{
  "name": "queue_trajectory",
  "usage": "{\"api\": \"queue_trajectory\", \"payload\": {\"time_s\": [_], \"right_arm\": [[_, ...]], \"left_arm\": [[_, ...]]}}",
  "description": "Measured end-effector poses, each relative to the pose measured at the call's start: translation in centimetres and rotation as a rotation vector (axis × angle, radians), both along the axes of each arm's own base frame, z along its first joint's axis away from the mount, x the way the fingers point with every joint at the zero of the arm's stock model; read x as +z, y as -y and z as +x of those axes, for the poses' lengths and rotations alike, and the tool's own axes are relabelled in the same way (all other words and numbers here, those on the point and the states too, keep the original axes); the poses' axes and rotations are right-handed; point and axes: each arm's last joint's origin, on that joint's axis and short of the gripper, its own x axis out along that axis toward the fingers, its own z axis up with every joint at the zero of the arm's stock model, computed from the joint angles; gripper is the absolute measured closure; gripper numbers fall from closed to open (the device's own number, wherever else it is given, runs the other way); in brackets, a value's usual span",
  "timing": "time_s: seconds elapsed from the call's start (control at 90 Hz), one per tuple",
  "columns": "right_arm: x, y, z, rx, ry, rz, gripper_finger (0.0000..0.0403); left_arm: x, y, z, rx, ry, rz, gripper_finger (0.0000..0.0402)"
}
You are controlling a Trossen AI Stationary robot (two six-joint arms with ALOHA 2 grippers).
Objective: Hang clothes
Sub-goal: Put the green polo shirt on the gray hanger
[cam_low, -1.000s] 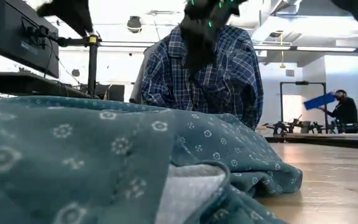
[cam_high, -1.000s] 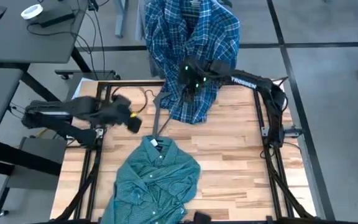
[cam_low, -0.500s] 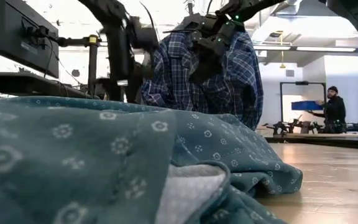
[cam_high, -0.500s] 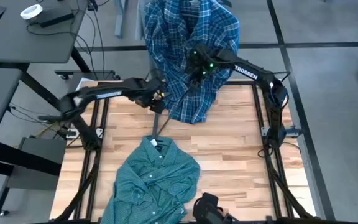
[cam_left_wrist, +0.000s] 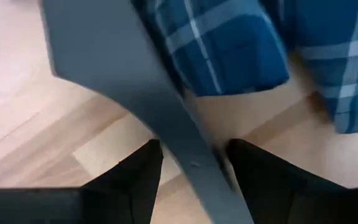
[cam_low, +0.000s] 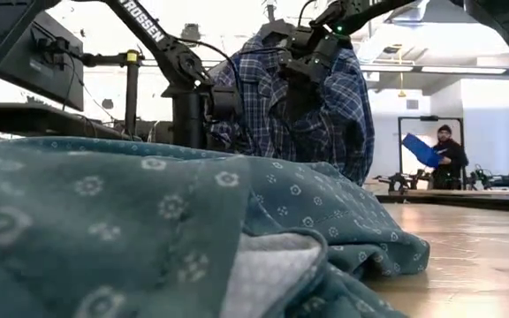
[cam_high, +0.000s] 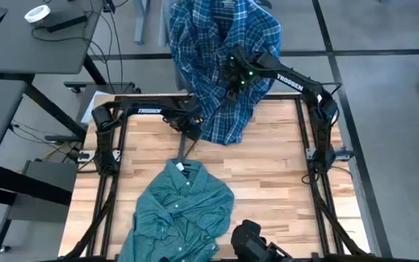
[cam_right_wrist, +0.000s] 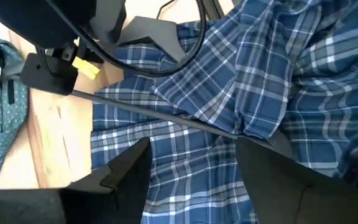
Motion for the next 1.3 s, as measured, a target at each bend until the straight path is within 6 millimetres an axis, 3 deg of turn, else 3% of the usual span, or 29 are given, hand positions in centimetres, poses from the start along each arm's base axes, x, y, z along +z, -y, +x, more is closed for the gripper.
{"api": "queue_trajectory", "payload": {"time_s": [0.122, 0.267, 0.511, 0.778, 0.978, 1.133, 1.3], "right_arm": [[0.0, 0.1, 0.0, -0.002, 0.005, -0.004, 0.0184], [0.0, 0.1, 0.0, -0.002, 0.005, -0.004, 0.0184], [0.0, 0.4, -0.3, -0.014, -0.002, 0.0, 0.0184], [0.1, 0.5, -0.5, -0.02, -0.002, 0.0, 0.0184], [0.9, 0.2, -0.8, -0.019, 0.006, -0.007, 0.0184], [2.6, -0.1, -1.1, -0.014, 0.048, -0.036, 0.0184], [5.5, -0.9, -1.4, 0.072, 0.168, -0.066, 0.0184]], "left_arm": [[-0.6, 0.0, 0.0, -0.032, -0.025, -0.01, 0.0251], [-0.6, 0.1, -0.1, -0.048, -0.031, -0.012, 0.035], [2.0, 0.6, -0.5, -0.066, -0.108, 0.057, 0.0352], [8.9, 1.5, -3.5, 0.035, -0.226, 0.182, 0.0352], [15.7, 2.4, -5.4, 0.089, -0.045, 0.303, 0.0352], [20.5, 3.8, -7.0, -0.002, 0.07, 0.395, 0.0352], [23.5, 5.2, -8.4, -0.141, 0.109, 0.492, 0.0352]]}}
